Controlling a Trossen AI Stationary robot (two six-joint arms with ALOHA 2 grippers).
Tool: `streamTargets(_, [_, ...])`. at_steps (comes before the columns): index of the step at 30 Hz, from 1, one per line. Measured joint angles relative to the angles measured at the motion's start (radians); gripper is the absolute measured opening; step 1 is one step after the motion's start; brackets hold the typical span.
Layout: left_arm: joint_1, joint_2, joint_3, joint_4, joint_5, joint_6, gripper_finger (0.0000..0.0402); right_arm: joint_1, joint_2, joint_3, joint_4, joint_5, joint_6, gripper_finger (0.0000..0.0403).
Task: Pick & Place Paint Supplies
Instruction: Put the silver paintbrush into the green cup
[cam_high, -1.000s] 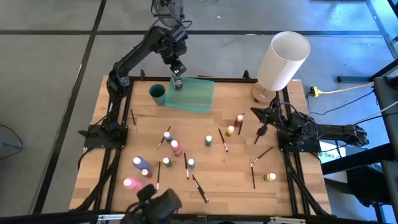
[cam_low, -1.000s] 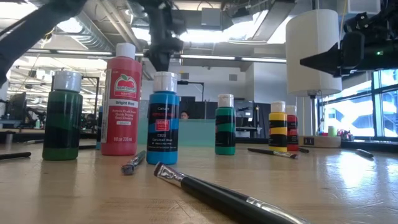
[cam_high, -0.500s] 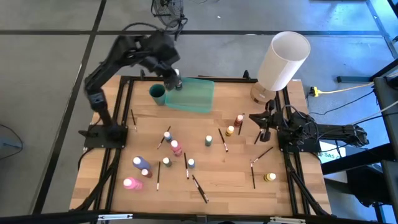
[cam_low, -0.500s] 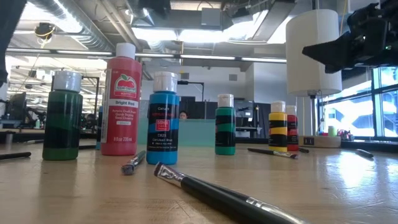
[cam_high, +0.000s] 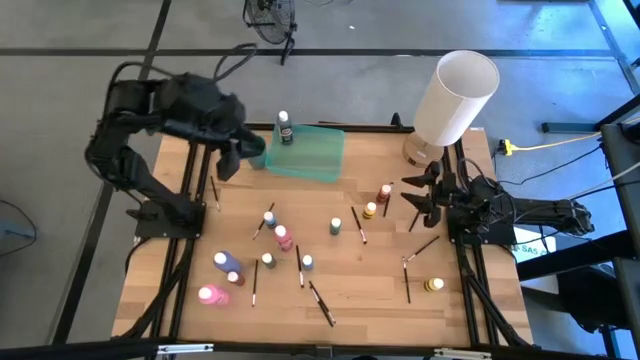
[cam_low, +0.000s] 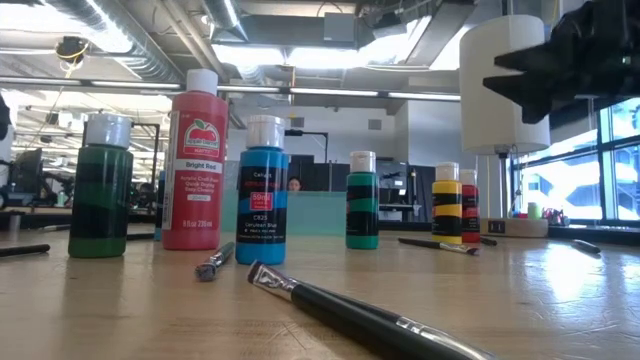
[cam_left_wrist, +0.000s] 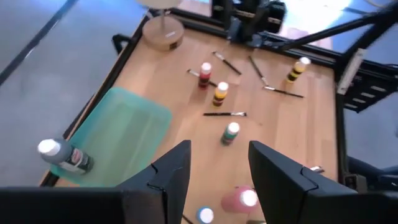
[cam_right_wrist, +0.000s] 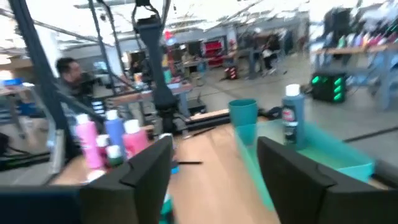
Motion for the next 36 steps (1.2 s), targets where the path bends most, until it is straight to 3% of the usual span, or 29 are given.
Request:
streamTargets(7, [-0.133, -0.031, -0.010, 0.004, -0.112, -0.032, 0.0158, 0.054, 0.120, 0.074, -0.059, -0.123, 0.100, 0.0276])
streamTargets(12, [-0.218, -0.082, -0.141, 0.001, -0.141, -0.044, 0.0158, 0.122, 0.258, 0.074, -0.073, -0.156, 0.193, 0.0268])
streamTargets(18, [-0.291, -0.168, -0.366, 0.000, -0.154, -0.076, 0.0155, 0.198, 0.405, 0.154, -0.094, -0.049, 0.156, 0.0266])
streamTargets(24, [-0.368, -0.282, -0.570, 0.011, -0.221, -0.169, 0.0156, 0.308, 0.580, 0.375, -0.289, 0.109, 0.088, 0.0260])
streamTargets(29, [-0.458, -0.415, -0.763, 0.192, -0.371, -0.193, 0.0155, 0.363, 0.774, 0.579, -0.489, 0.235, 0.173, 0.0247])
streamTargets(36, [-0.520, -0.568, -1.078, 0.588, -0.497, -0.139, 0.0156, 0.366, 1.020, 0.815, -0.847, 0.138, 0.544, 0.0240])
